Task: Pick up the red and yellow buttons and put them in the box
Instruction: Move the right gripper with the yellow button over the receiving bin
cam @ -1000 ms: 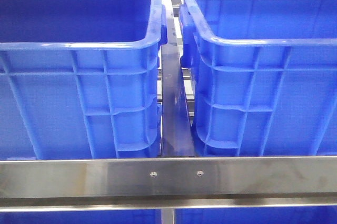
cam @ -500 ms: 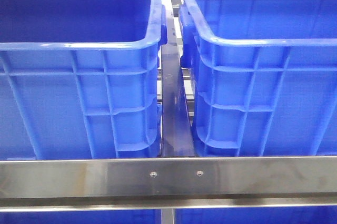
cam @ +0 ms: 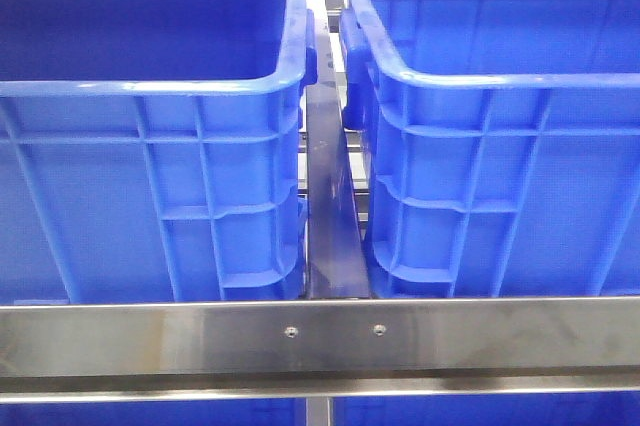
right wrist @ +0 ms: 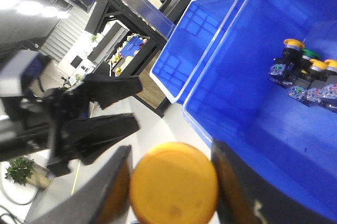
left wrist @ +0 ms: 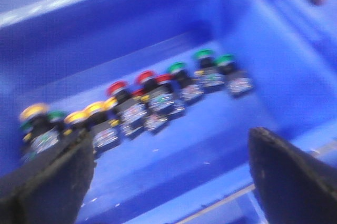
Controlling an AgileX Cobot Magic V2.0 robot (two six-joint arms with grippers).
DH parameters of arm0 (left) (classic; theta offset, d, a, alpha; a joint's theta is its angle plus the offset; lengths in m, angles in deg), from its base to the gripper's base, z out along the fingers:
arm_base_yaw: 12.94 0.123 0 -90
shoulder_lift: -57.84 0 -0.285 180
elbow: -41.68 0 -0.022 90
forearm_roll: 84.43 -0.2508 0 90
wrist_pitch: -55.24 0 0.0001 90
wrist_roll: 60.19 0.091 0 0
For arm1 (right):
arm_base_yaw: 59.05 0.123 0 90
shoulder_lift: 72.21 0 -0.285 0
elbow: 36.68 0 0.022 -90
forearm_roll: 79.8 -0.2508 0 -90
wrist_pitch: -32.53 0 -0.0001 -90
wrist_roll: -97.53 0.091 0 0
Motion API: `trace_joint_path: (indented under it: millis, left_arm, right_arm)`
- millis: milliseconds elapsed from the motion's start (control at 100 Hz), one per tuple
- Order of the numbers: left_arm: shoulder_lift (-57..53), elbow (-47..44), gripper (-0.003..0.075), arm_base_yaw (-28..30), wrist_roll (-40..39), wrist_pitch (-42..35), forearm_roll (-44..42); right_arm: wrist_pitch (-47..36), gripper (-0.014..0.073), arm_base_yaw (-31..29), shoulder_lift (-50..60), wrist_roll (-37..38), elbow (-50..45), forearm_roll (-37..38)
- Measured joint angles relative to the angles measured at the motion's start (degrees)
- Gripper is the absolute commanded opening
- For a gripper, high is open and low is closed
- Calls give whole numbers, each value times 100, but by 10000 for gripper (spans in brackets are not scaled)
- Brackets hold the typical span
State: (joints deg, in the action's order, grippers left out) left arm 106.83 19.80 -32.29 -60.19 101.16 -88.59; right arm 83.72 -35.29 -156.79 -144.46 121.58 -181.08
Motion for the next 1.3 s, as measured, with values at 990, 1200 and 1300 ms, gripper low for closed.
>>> trace_joint_path:
  millis: [990, 1200, 1300]
  left_arm:
    - [-3026, -2262, -19, 1036, -336, -1499, 48]
    - [-3026, -2262, -19, 1036, -336, -1521, 48]
    - [-3026, -2262, -19, 1036, -336, -1532, 48]
  right_arm:
    - [-459, 55, 0, 0, -89, 0, 0]
    - [-562, 55, -522, 0, -89, 0, 0]
    - [-562, 55, -1000, 0, -89, 0, 0]
